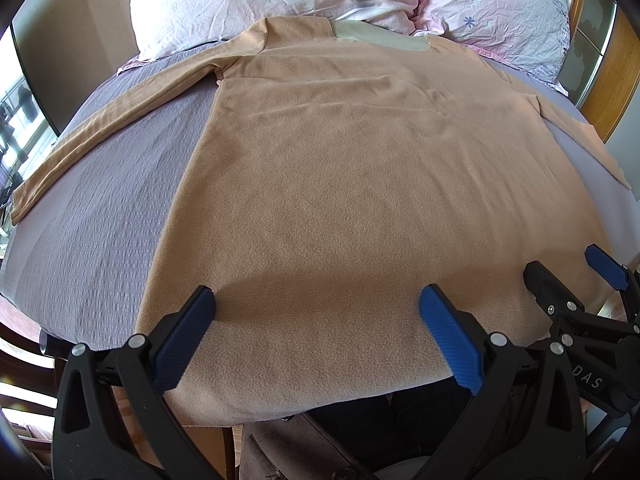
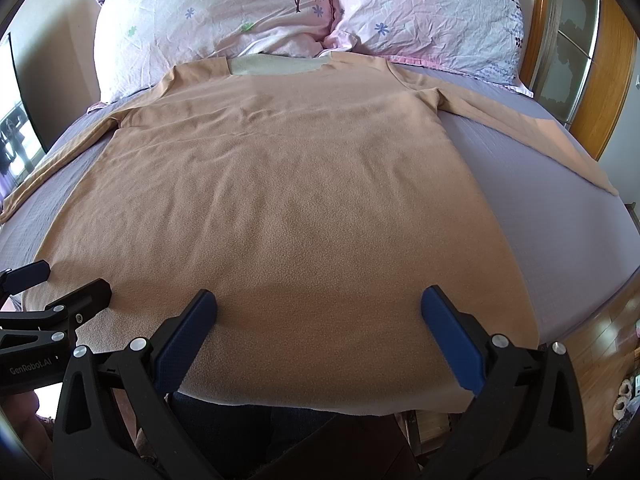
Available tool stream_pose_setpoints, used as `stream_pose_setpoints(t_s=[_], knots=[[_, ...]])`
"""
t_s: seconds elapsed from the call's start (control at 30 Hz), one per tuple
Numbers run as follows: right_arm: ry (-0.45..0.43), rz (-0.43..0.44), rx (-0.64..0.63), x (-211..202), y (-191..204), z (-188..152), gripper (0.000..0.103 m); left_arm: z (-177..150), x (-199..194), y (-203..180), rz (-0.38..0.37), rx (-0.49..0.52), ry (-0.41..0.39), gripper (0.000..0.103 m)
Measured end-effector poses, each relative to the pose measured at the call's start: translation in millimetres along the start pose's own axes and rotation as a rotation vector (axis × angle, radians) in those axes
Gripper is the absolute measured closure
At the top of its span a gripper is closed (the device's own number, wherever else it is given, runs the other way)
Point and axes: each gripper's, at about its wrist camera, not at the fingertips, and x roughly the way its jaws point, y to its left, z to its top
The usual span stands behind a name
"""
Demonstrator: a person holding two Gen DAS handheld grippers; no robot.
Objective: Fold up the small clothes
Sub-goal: 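Grasp a sleeve with the right gripper and fold it across the shirt back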
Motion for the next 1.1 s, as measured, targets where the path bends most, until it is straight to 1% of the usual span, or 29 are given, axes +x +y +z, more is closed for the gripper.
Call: stream_pose_setpoints(t_s=[0.23, 0.27, 0.33, 0.37, 0.4, 0.47, 0.5, 0.57, 0.6, 0.63, 0.67, 0.7, 0.73, 0.77, 0.8, 0.83, 0.87, 0.9, 0.93, 0.97, 1.0, 1.03, 1.1], knots=[[-0.011, 0.003, -0.003, -2, -4, 0, 0.001, 0, 0, 0, 0.000, 0.000, 0.000, 0.002], [-0.024, 0.006, -0.005, -3, -5, 0, 0.001, 0, 0, 0, 0.001, 0.001, 0.000, 0.002], [-0.090, 0.024, -0.022, -5, -9, -6, 0.001, -1, 0, 0, 0.001, 0.007, -0.006, 0.002], [-0.143, 0.059, -0.074, -6, -12, -10, 0.001, -2, -1, 0, 0.001, 0.011, -0.015, 0.002], [-0.144, 0.075, -0.092, -5, -15, -5, 0.001, -3, -1, 0, 0.000, 0.015, -0.027, 0.002], [-0.147, 0.061, -0.063, -6, -33, 5, 0.001, -5, -4, 1, -0.003, 0.025, -0.049, 0.002], [-0.198, 0.025, 0.006, -16, -64, 21, 0.001, -6, -5, 1, -0.005, 0.030, -0.055, 0.002], [-0.263, -0.006, 0.115, -28, -107, 40, 0.001, -4, -3, -1, -0.017, 0.049, -0.068, 0.002], [-0.289, -0.026, 0.224, -33, -148, 55, 0.001, 0, -2, 0, -0.034, 0.059, -0.074, 0.002], [-0.287, -0.037, 0.306, -32, -179, 66, 0.002, 0, 0, 1, -0.044, 0.061, -0.077, 0.002], [-0.273, -0.044, 0.392, -29, -210, 74, 0.017, 6, 3, 2, -0.064, 0.057, -0.084, 0.002], [-0.239, -0.061, 0.513, -21, -252, 83, 0.038, 8, 2, 6, -0.090, 0.045, -0.094, 0.002], [-0.214, -0.071, 0.611, -14, -285, 86, 0.044, 13, 0, 16, -0.169, 0.007, -0.120, 0.002], [-0.184, -0.084, 0.735, -4, -326, 89, 0.052, 15, -2, 24, -0.231, -0.023, -0.143, 0.002], [-0.166, -0.103, 0.798, 3, -347, 89, 0.056, 19, -5, 35, -0.312, -0.065, -0.182, 0.002], [-0.149, -0.119, 0.879, 10, -373, 88, 0.057, 21, -8, 42, -0.353, -0.090, -0.220, 0.002], [-0.141, -0.122, 0.909, 14, -383, 87, 0.058, 23, -12, 50, -0.383, -0.110, -0.264, 0.002], [-0.119, -0.125, 0.970, 22, -402, 85, 0.061, 25, -19, 62, -0.397, -0.133, -0.347, 0.002], [-0.092, -0.135, 1.021, 29, -416, 84, 0.062, 26, -23, 68, -0.389, -0.142, -0.390, 0.002], [-0.082, -0.137, 1.041, 32, -420, 83, 0.062, 28, -29, 76, -0.358, -0.152, -0.443, 0.002], [-0.065, -0.135, 1.077, 40, -427, 81, 0.063, 29, -31, 80, -0.341, -0.156, -0.460, 0.002], [-0.079, -0.134, 1.085, 42, -430, 81, 0.063, 33, -33, 87, -0.315, -0.167, -0.481, 0.002], [-0.094, -0.155, 1.084, 47, -435, 86, 0.064, 39, -31, 102, -0.294, -0.206, -0.509, 0.002]])
